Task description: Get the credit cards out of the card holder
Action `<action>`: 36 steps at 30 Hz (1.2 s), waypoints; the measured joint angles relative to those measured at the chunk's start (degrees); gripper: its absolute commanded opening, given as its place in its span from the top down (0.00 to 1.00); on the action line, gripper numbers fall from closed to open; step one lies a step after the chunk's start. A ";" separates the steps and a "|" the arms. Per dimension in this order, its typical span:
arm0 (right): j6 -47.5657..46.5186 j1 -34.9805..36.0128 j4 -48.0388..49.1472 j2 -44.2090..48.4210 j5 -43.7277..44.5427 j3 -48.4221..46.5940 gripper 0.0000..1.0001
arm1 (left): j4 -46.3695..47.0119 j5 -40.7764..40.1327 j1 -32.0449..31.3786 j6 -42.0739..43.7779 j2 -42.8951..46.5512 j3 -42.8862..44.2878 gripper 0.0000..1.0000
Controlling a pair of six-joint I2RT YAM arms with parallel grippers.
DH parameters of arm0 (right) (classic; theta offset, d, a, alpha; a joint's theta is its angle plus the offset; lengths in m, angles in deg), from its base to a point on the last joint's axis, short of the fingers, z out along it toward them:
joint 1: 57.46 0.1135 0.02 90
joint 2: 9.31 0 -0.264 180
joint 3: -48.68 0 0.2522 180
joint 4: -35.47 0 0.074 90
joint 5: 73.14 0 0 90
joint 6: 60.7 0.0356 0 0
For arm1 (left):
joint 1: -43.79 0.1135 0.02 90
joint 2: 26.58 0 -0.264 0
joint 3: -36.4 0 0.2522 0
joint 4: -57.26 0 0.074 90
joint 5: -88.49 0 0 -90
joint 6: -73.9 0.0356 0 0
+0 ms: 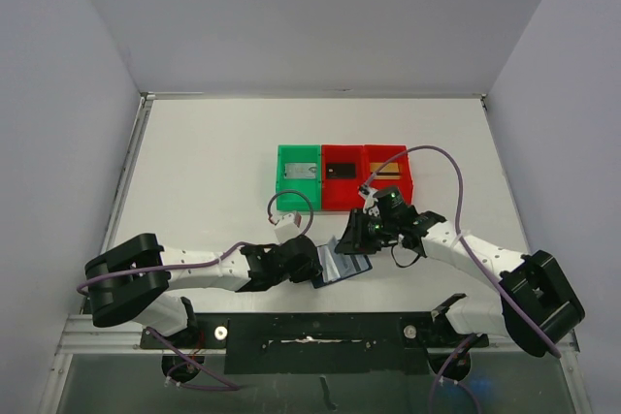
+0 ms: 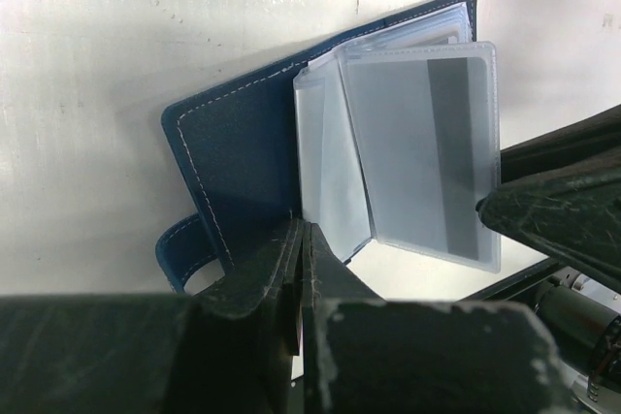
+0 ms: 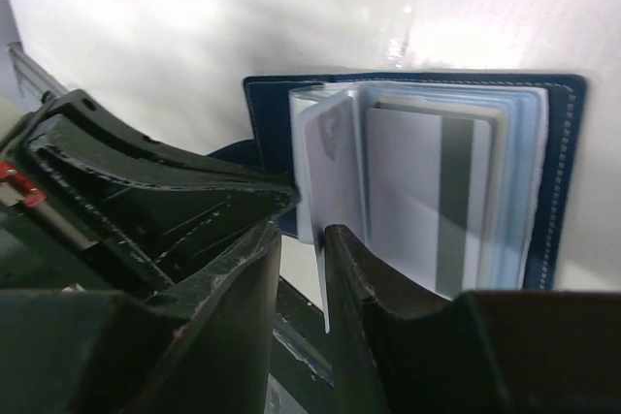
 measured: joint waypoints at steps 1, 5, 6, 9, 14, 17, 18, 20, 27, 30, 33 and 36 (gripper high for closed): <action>0.20 0.04 0.50 -0.02 -0.57 0.00 0.72 | 0.00 -0.02 0.00 0.00 0.00 0.00 1.00; 0.81 0.55 3.48 -1.11 -3.34 0.00 0.70 | -0.52 -0.07 0.00 -0.13 0.63 -0.02 1.00; 0.87 0.79 4.00 -1.62 -3.85 0.00 0.70 | -0.81 -0.09 0.00 -0.20 1.05 -0.07 1.00; 1.18 1.49 5.38 -3.72 -5.05 -0.04 0.68 | -1.40 -0.33 0.00 -0.48 3.30 -0.87 0.98; 1.66 2.40 6.60 -5.68 -7.04 -0.11 0.66 | -3.87 -1.46 -0.07 -1.81 9.33 -3.45 0.94; 2.29 2.67 8.04 -5.97 -8.15 -0.15 0.66 | -5.73 -2.40 -0.22 -2.67 12.96 -4.44 0.93; 2.34 2.73 8.24 -5.97 -8.24 -0.22 0.64 | -6.45 -2.82 -0.33 -2.97 14.27 -4.76 0.92; 2.49 2.89 8.28 -5.88 -7.96 -0.59 0.62 | -7.28 -3.30 -0.44 -3.28 15.89 -5.16 0.89; 2.34 -1.31 5.75 -1.22 -4.09 -1.16 0.52 | -7.10 -4.11 -0.44 -2.49 18.78 -5.55 0.75; 2.82 -4.04 6.10 0.74 -3.10 -0.70 0.47 | -5.86 -3.45 -0.44 -0.55 17.92 -4.59 0.71; 3.82 -5.46 8.09 2.16 -2.32 1.75 0.44 | -4.66 -1.95 -0.37 1.68 14.45 -1.01 0.70; 4.76 -5.44 10.45 4.00 -2.14 5.33 0.44 | -2.97 -0.61 -0.11 3.08 10.75 2.29 0.70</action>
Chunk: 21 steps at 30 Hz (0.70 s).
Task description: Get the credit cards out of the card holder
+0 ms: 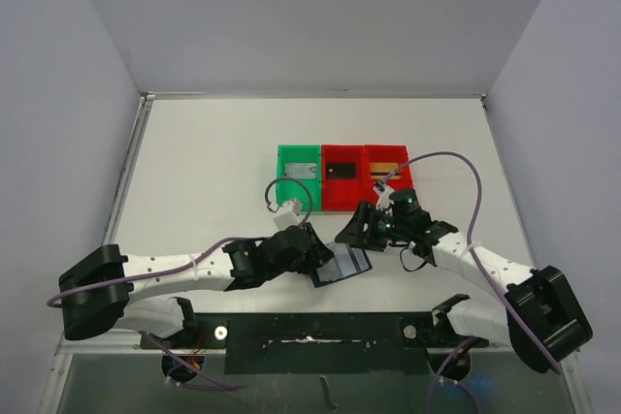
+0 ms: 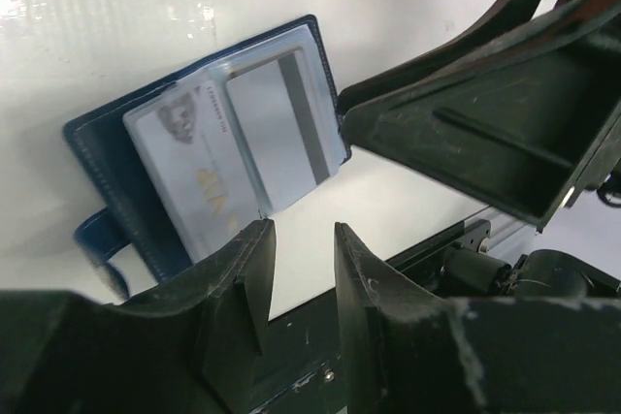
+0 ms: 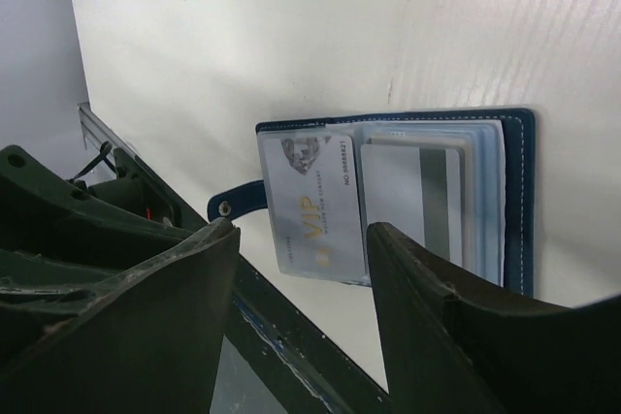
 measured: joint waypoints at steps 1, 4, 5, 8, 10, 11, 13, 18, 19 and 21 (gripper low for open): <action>0.33 0.00 0.46 0.72 0.11 0.94 0.44 | 0.52 0.46 0.11 0.24 -0.98 0.63 0.70; 0.70 -0.72 0.87 2.71 0.31 2.27 0.42 | 1.81 1.51 0.39 0.59 -3.30 0.96 0.70; 0.76 -1.25 1.09 3.21 0.15 2.38 0.37 | 1.86 1.81 0.52 0.59 -4.02 0.94 0.70; 2.03 -3.17 5.25 4.44 -1.33 4.55 0.40 | 2.19 2.43 0.83 0.55 -5.70 0.74 0.70; 3.39 -3.96 8.39 5.38 -2.12 7.28 0.44 | 2.23 2.60 0.98 0.31 -6.40 0.59 0.70; 4.04 -4.07 9.44 5.62 -2.56 8.68 0.47 | 2.23 2.62 1.07 0.15 -6.78 0.50 0.70; 4.70 -4.07 9.79 5.27 -3.41 9.44 0.50 | 2.21 2.73 1.25 -0.13 -7.28 0.44 0.71; 4.37 -4.00 11.54 3.41 -5.40 9.22 0.59 | 2.12 2.71 1.31 -0.55 -8.28 0.42 0.74; 4.07 -3.91 11.43 2.71 -5.68 9.01 0.61 | 2.12 2.71 1.31 -0.57 -8.55 0.42 0.76; 3.17 -3.52 11.15 0.85 -6.01 8.26 0.64 | 1.95 2.73 1.31 -0.57 -9.42 0.42 0.78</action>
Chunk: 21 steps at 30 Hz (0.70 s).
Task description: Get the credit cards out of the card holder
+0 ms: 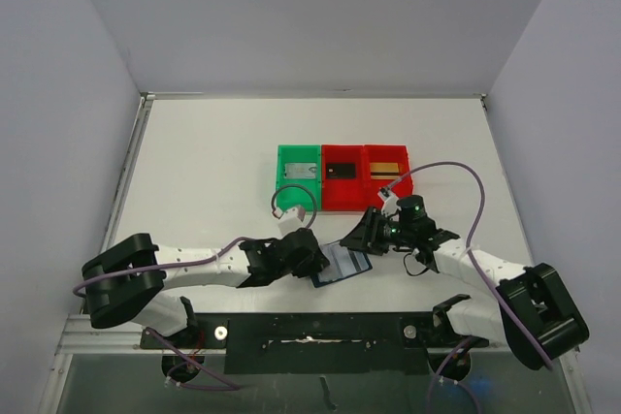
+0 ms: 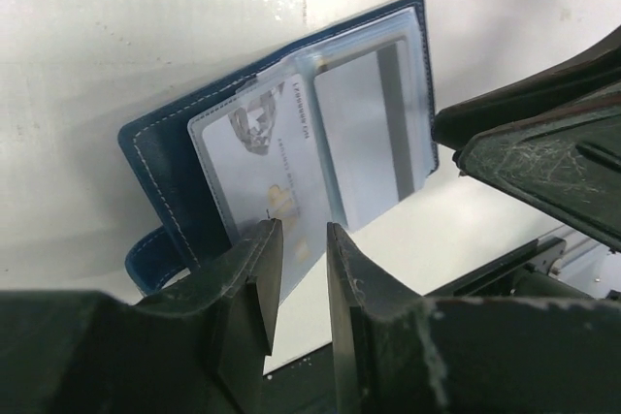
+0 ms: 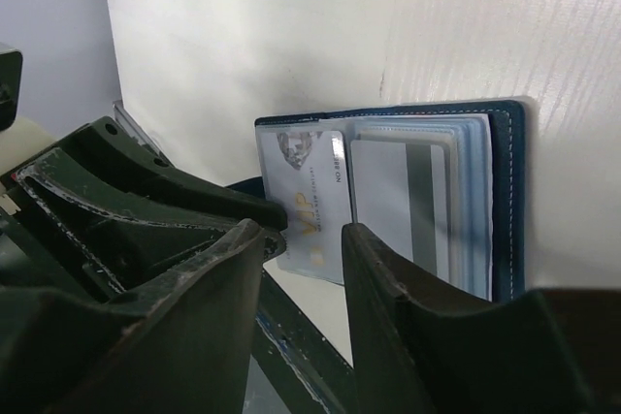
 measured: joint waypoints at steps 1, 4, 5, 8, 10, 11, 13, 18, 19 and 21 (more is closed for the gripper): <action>-0.33 0.24 -0.17 -0.87 -0.02 -0.39 0.65 | -0.17 0.00 0.00 -0.04 -0.44 0.00 0.80; -1.40 1.42 -0.37 -3.30 -0.24 -1.49 0.68 | -0.39 -0.02 0.00 -0.20 -1.22 -0.61 0.82; -1.62 1.88 -0.46 -3.93 -0.26 -1.84 0.68 | -0.87 -0.02 0.00 -0.22 -1.49 -0.83 0.83; -2.49 3.65 -1.14 -6.01 -0.22 -3.17 0.70 | -2.27 -0.07 0.00 -0.33 -2.16 -0.94 0.83; -3.13 4.87 -1.66 -7.21 -0.13 -4.11 0.69 | -2.97 -0.17 0.00 -0.59 -2.29 -0.96 0.83; -3.37 5.40 -1.92 -7.76 0.02 -4.52 0.69 | -3.13 -0.22 0.00 -0.76 -2.29 -0.96 0.83; -4.09 6.43 -3.06 -8.72 0.66 -5.40 0.69 | -3.10 -0.22 -0.02 -1.03 -2.29 -1.03 0.83; -5.99 7.98 -7.32 -9.60 3.80 -7.15 0.68 | -2.75 -0.28 -0.02 -1.42 -2.29 -1.36 0.83; -6.27 8.17 -7.93 -9.77 4.35 -7.45 0.68 | -2.64 -0.28 -0.02 -1.51 -2.27 -1.49 0.84; -6.84 8.26 -8.81 -10.23 5.05 -7.82 0.68 | -2.43 -0.35 -0.02 -1.57 -2.25 -1.60 0.84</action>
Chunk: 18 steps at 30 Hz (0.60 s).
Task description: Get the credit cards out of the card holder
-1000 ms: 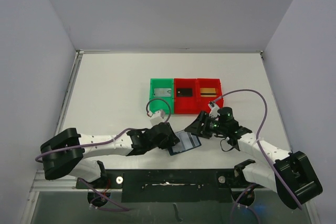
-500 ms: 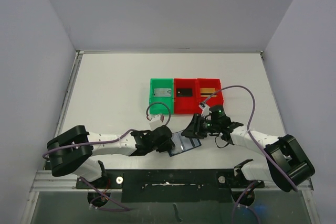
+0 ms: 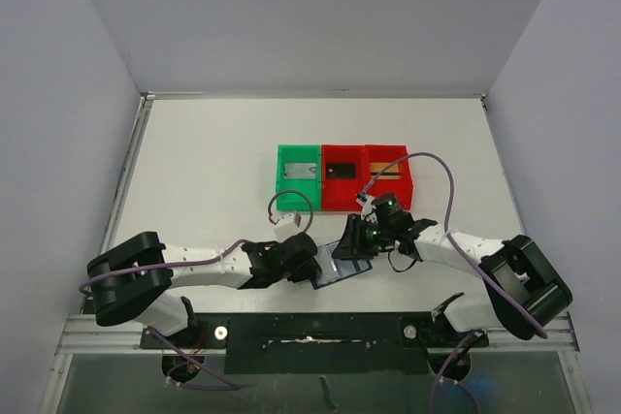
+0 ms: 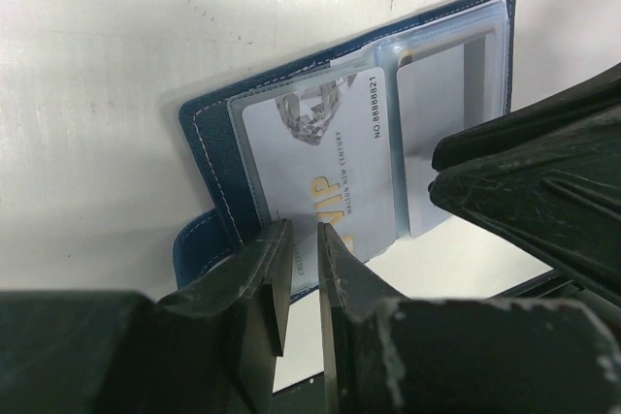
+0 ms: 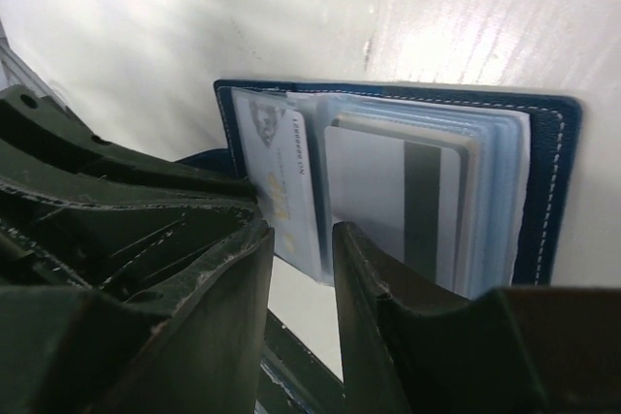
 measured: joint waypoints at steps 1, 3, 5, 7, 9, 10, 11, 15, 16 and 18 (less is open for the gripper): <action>-0.37 0.13 -0.44 -0.35 0.37 -0.17 0.68 | 0.02 -0.02 0.00 -0.07 0.00 -0.02 0.84; -0.74 0.39 -1.03 -1.01 0.81 -0.24 0.68 | 0.04 -0.04 0.00 -0.11 0.00 -0.02 0.84; -0.85 0.76 -1.38 -1.66 0.83 -0.35 0.69 | 0.02 -0.07 0.00 -0.11 0.00 -0.04 0.85; -1.03 1.44 -1.64 -2.23 0.87 -0.87 0.70 | 0.07 -0.07 0.00 -0.11 0.00 -0.11 0.85; -1.29 1.97 -1.73 -2.93 0.92 -1.44 0.71 | 0.11 -0.09 -0.02 -0.11 0.00 -0.13 0.86; -1.42 2.23 -1.79 -3.26 0.92 -1.64 0.72 | 0.11 -0.09 -0.02 -0.11 0.00 -0.13 0.86; -1.51 2.36 -1.88 -3.63 0.94 -1.81 0.72 | 0.11 -0.11 -0.04 -0.11 0.00 -0.13 0.86; -1.66 2.89 -1.86 -4.63 0.79 -2.19 0.73 | 0.15 -0.15 -0.07 -0.13 0.04 -0.24 0.86; -1.64 2.93 -1.75 -4.72 0.57 -2.19 0.74 | 0.17 -0.17 -0.07 -0.13 0.04 -0.26 0.86; -1.62 2.93 -1.44 -4.98 0.09 -2.19 0.76 | 0.35 -0.20 -0.07 -0.22 0.09 -0.42 0.87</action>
